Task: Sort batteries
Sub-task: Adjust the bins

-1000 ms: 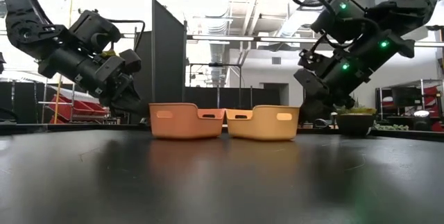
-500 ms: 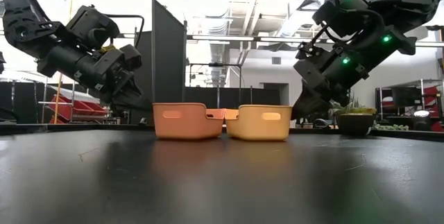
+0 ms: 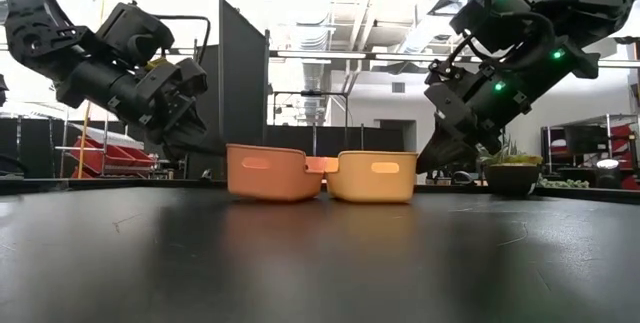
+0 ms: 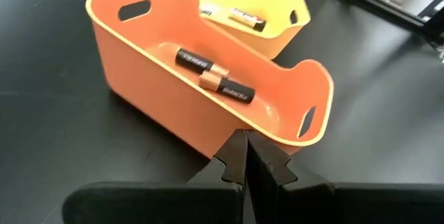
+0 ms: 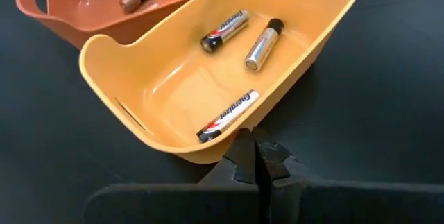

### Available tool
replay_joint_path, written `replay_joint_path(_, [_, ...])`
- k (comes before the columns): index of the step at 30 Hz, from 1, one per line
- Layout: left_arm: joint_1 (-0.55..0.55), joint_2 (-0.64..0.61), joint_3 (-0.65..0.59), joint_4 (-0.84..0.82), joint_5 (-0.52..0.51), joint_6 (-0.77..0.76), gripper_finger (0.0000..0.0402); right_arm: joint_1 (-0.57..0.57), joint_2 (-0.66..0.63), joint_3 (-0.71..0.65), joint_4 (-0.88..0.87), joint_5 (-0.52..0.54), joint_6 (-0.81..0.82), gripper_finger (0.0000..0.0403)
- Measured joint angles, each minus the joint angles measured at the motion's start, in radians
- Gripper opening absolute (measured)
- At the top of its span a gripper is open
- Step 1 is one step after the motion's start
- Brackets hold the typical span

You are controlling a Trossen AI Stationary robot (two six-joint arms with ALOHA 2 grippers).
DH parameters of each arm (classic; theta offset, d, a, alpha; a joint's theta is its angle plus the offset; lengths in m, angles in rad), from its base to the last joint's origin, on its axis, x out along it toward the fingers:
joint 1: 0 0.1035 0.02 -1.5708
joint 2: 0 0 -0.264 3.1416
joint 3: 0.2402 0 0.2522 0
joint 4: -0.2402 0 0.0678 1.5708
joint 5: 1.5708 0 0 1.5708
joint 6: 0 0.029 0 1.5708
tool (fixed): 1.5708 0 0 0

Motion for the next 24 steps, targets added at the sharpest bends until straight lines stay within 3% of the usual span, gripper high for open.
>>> replay_joint_path(8, [-0.023, 0.02, 0.059, -0.059, 0.0, 0.014, 0.0, 0.0, 0.0, 0.0, 0.003, -0.002, -0.003, 0.0])
replay_joint_path(24, [-0.024, 0.343, 0.13, 0.119, 0.024, -0.021, 0.0, 0.035, 0.0, 0.0, 0.001, -0.054, -0.027, 0.0])
